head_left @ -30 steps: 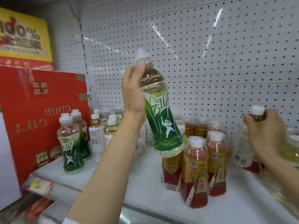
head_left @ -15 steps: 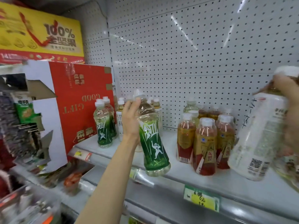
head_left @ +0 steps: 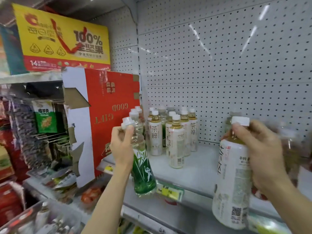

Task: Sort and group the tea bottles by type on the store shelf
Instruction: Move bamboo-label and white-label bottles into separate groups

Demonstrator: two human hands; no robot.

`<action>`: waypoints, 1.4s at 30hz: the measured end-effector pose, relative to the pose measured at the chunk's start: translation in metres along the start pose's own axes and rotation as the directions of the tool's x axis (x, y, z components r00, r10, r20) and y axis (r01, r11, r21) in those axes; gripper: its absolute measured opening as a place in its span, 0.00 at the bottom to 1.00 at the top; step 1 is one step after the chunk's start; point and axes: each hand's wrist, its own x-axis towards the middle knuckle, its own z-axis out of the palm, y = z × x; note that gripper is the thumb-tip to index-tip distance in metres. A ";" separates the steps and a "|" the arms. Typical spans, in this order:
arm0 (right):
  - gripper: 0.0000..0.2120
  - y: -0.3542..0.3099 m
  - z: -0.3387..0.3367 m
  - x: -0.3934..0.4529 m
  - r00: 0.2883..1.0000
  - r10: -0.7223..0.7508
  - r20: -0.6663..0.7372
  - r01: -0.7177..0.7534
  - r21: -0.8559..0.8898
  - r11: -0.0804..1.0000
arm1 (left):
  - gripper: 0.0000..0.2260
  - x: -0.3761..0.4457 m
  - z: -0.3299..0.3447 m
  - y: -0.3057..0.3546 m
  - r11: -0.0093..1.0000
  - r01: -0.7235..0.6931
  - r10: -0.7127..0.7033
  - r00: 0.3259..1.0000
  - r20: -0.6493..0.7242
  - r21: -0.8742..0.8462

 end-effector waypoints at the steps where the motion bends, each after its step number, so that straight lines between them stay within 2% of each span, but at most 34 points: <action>1: 0.06 0.007 0.016 0.003 1.000 -0.002 0.002 0.002 -0.004 1.000 | 0.11 0.012 -0.010 -0.009 0.999 -0.035 0.035 0.999 -0.018 0.037; 3: 0.06 0.021 0.046 0.004 1.000 -0.021 0.008 0.021 -0.003 1.000 | 0.13 0.039 -0.028 -0.025 0.988 -0.102 0.107 0.994 -0.037 0.112; 5: 0.10 0.033 0.074 0.005 0.999 -0.037 0.018 0.037 0.002 0.999 | 0.15 0.069 -0.043 -0.042 0.974 -0.149 0.157 0.987 -0.041 0.169; 8: 0.14 0.047 0.109 0.009 0.998 -0.056 0.027 0.056 0.008 0.998 | 0.16 0.111 -0.053 -0.068 0.962 -0.184 0.197 0.979 -0.046 0.202; 11: 0.12 0.060 0.137 0.012 0.998 -0.061 0.004 0.061 0.043 0.997 | 0.16 0.138 -0.049 -0.090 0.956 -0.190 0.204 0.978 -0.042 0.223; 16: 0.16 0.076 0.167 0.016 0.998 -0.067 -0.003 0.067 -0.008 0.998 | 0.13 0.163 -0.032 -0.133 0.977 -0.104 0.096 0.994 0.050 0.188; 20: 0.13 0.089 0.190 0.026 0.996 -0.084 0.006 0.084 -0.041 0.996 | 0.10 0.174 -0.018 -0.158 0.981 -0.029 0.000 0.989 0.149 0.193; 25: 0.10 0.112 0.220 0.042 0.993 -0.116 -0.036 0.109 -0.146 0.983 | 0.13 0.184 -0.010 -0.162 0.967 0.044 -0.114 0.955 0.273 0.250; 28: 0.07 0.127 0.240 0.054 0.989 -0.146 -0.034 0.136 -0.209 0.968 | 0.23 0.174 -0.018 -0.156 0.972 0.104 -0.166 0.939 0.302 0.210; 31: 0.06 0.143 0.257 0.063 0.985 -0.168 -0.023 0.153 -0.306 0.940 | 0.49 0.134 -0.024 -0.148 0.947 0.247 -0.303 0.901 0.311 0.207; 32: 0.06 0.152 0.261 0.065 0.985 -0.167 -0.034 0.146 -0.330 0.933 | 0.56 0.117 -0.024 -0.147 0.943 0.240 -0.307 0.896 0.322 0.231; 34: 0.06 0.170 0.267 0.067 0.985 -0.158 -0.069 0.123 -0.359 0.925 | 0.65 0.092 -0.025 -0.152 0.945 0.138 -0.243 0.903 0.355 0.296; 39: 0.08 0.205 0.270 0.072 0.984 -0.117 -0.138 0.052 -0.404 0.913 | 0.71 0.078 -0.028 -0.169 0.881 0.024 -0.229 0.896 0.382 0.472; 42: 0.09 0.209 0.277 0.073 0.986 -0.117 -0.117 0.055 -0.435 0.899 | 0.71 0.084 -0.031 -0.177 0.885 0.021 -0.217 0.902 0.373 0.465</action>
